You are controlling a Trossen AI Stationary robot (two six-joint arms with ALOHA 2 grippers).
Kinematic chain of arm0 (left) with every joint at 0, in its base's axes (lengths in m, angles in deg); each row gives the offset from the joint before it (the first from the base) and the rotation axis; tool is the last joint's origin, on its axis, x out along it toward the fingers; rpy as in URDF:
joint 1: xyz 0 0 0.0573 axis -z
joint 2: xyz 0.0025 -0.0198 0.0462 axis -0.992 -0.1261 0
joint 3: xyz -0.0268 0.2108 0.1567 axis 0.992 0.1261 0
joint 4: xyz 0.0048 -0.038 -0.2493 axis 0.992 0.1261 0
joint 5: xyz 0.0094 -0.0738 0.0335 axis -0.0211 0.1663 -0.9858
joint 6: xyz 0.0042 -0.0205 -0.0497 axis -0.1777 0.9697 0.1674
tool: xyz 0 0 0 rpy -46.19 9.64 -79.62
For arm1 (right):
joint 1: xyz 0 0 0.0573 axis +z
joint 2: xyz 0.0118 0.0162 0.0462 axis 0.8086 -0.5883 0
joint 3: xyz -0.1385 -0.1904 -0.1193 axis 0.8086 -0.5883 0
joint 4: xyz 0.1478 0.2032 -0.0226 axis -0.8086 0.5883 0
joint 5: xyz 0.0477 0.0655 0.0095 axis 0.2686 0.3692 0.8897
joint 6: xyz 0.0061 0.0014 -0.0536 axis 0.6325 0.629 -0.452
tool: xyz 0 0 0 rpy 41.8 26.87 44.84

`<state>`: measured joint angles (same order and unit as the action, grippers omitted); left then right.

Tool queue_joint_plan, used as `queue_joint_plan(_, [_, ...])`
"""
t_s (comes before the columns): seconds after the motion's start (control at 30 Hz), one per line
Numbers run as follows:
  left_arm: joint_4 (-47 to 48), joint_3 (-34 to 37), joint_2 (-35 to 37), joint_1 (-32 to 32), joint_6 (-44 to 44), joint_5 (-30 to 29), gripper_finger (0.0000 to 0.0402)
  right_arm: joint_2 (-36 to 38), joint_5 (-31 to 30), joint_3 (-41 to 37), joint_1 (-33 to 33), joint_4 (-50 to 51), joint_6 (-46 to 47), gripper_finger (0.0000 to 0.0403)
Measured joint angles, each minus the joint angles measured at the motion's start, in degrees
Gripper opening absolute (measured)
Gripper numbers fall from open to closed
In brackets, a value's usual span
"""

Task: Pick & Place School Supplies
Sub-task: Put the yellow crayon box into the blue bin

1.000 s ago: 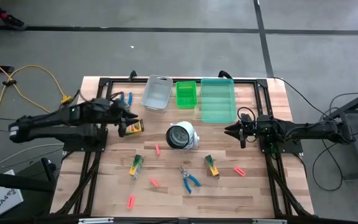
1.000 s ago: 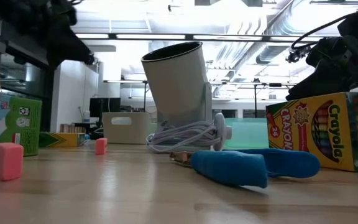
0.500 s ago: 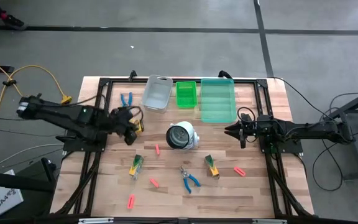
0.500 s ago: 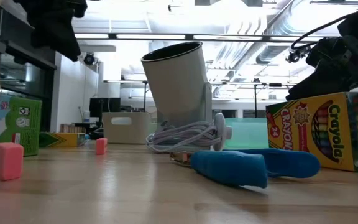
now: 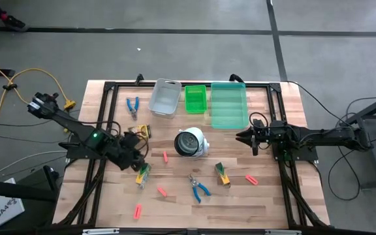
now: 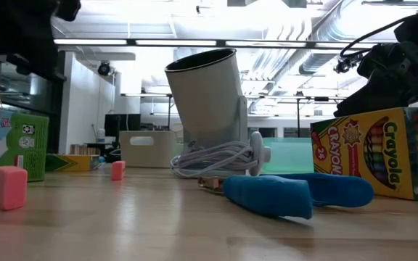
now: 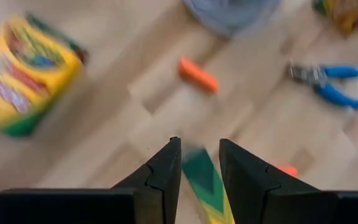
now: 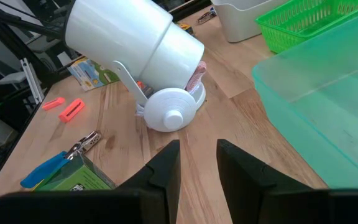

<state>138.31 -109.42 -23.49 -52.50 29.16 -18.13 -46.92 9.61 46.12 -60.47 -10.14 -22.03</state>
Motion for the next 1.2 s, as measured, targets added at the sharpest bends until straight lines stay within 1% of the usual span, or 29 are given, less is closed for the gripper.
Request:
queue_joint_plan(0.1, [0.9, 0.0, 0.0, -0.1, 4.7, 6.7, 0.0105, 0.0, 0.0, 0.0, 0.0, 0.0, 0.0, 0.0093])
queue_joint_plan(0.17, [1.7, 0.0, -0.2, 0.0, 7.5, 9.0, 0.0105, 0.0, 0.0, 0.0, 0.0, 0.0, 0.0, 0.0093])
queue_joint_plan(0.23, [1.6, -0.1, -1.0, 0.5, 9.4, 9.4, 0.0105, 0.0, 0.0, 0.0, 0.0, 0.0, 0.0, 0.0093])
queue_joint_plan(0.43, [1.6, -1.5, -5.1, 3.7, 17.1, 9.5, 0.0105, 0.0, 0.0, 0.0, 0.0, 0.0, 0.0, 0.0093])
queue_joint_plan(0.6, [2.1, -5.5, -9.6, 6.6, 22.3, 9.0, 0.0105, 0.0, 0.0, 0.0, 0.0, 0.0, 0.0, 0.0093])
queue_joint_plan(0.77, [2.9, -8.6, -14.4, 8.4, 24.1, 7.8, 0.0105, 0.0, 0.0, 0.0, 0.0, 0.0, 0.0, 0.0093])
queue_joint_plan(1.03, [3.5, -8.7, -15.9, 9.8, 28.2, 7.5, 0.0105, 0.0, 0.0, 0.0, 0.0, 0.0, 0.0, 0.0093])
queue_joint_plan(1.2, [3.8, -8.7, -16.3, 9.8, 28.5, 7.6, 0.0105, 0.0, 0.0, 0.0, 0.0, 0.0, 0.0, 0.0093])
